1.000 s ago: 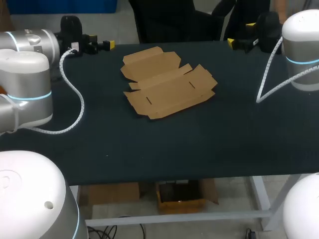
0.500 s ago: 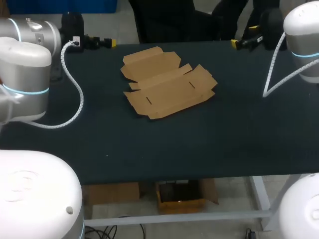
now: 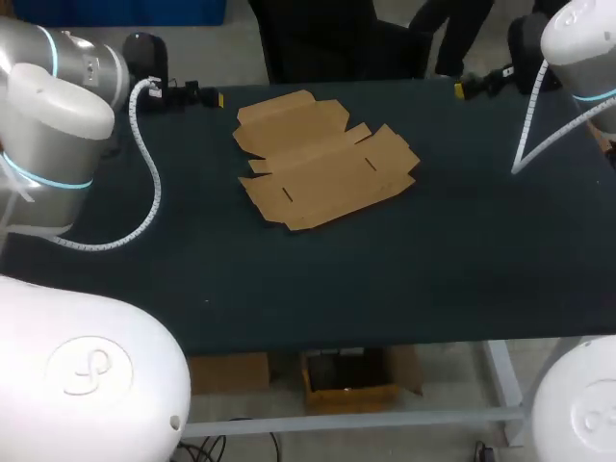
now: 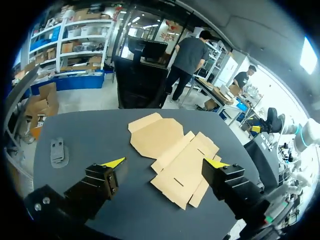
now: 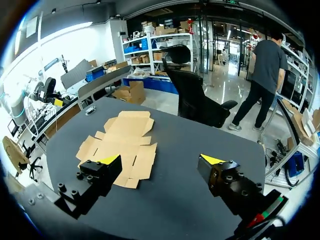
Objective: Assemble the packaging by folding the flat box into shape, placing the metal phone stand inside, and closing the box properly
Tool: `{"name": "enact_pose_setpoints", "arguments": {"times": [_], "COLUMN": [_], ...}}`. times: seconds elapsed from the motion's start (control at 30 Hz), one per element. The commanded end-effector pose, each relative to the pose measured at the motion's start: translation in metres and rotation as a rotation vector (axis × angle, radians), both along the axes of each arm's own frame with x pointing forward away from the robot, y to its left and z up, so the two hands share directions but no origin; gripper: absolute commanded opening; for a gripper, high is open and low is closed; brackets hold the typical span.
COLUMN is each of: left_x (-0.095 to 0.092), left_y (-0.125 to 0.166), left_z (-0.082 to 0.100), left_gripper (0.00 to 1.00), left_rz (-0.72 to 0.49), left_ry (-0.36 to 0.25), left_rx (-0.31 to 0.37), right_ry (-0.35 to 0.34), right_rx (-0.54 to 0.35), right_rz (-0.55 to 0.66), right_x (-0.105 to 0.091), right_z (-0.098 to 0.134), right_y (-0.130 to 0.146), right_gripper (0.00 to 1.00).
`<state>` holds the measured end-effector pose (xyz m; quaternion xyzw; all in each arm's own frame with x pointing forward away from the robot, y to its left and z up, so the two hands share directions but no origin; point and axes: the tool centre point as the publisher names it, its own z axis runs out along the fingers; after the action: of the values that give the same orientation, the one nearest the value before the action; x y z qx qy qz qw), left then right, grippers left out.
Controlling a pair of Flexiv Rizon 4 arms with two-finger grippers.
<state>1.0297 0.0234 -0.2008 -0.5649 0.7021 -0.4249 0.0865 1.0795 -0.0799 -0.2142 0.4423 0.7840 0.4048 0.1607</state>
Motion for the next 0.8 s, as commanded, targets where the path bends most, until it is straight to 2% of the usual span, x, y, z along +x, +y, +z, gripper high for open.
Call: {"name": "enact_pose_setpoints", "arguments": {"times": [0.03,0.17,0.23,0.8], "left_x": [-0.009,-0.017,-0.017,-0.017], "left_y": [-0.003,-0.003,-0.003,-0.003], "left_z": [0.000,-0.005,-0.005,-0.005], "left_gripper": [1.00,1.00,1.00,1.00], "left_rz": [-0.009,-0.020,-0.020,-0.020], "left_ry": [0.158,0.207,0.207,0.207], "left_rx": [0.080,0.056,0.056,0.056], "right_ry": [0.189,0.264,0.287,0.287], "right_rx": [-0.082,-0.057,-0.055,-0.055], "right_rz": [-0.001,-0.016,-0.011,-0.011], "right_x": [-0.003,-0.009,-0.012,-0.012], "right_z": [-0.003,-0.009,-0.010,-0.010], "right_y": [-0.006,-0.014,-0.017,-0.017], "right_gripper": [1.00,1.00,1.00,1.00]}}
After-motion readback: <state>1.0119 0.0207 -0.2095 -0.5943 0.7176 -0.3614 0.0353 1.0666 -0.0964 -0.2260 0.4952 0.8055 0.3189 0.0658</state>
